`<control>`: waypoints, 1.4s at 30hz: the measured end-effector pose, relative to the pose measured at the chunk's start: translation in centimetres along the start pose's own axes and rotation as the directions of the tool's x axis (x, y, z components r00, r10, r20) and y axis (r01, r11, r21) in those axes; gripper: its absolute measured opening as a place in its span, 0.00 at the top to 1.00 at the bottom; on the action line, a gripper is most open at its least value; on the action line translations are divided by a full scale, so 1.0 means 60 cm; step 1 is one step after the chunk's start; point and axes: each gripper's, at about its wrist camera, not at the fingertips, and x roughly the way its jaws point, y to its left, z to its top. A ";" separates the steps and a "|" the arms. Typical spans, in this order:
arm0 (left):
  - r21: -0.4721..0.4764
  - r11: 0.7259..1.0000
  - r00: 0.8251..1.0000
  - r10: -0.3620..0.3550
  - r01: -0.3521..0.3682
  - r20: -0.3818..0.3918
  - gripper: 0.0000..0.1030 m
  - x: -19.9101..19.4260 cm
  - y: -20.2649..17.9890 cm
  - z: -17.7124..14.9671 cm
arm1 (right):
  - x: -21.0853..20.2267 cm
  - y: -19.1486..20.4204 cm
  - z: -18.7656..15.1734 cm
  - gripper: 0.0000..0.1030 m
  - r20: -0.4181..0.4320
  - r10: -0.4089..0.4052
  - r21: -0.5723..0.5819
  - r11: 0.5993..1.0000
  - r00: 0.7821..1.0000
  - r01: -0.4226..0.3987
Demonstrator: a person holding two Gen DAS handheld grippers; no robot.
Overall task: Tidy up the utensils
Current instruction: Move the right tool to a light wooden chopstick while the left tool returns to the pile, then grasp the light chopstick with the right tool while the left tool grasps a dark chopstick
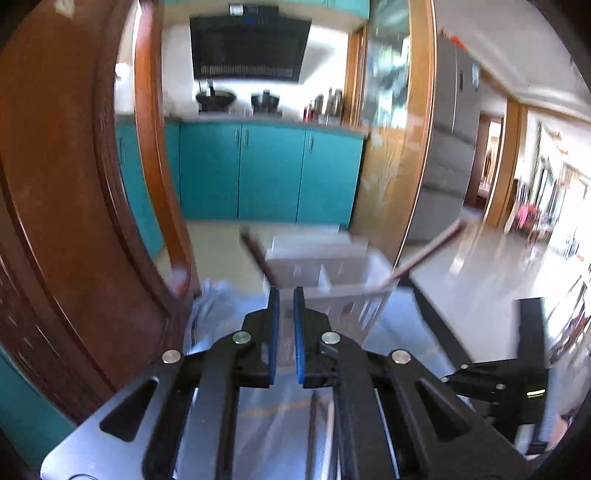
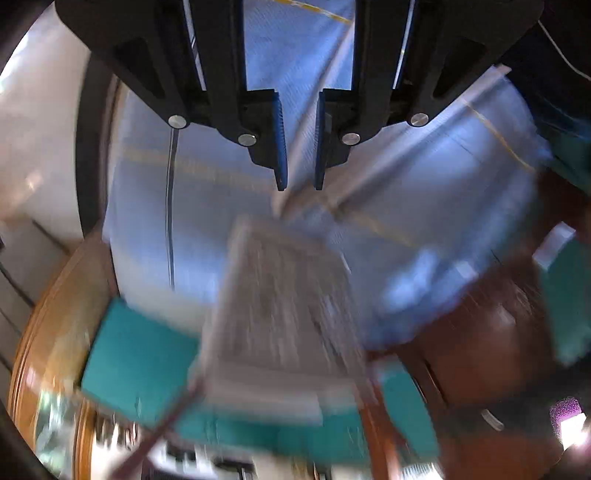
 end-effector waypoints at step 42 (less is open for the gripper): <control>0.103 0.995 0.952 0.046 -0.016 -0.302 0.74 0.077 -0.018 -0.071 | 0.032 -0.039 -0.027 0.78 -0.139 -0.001 0.087 0.996 0.990 0.013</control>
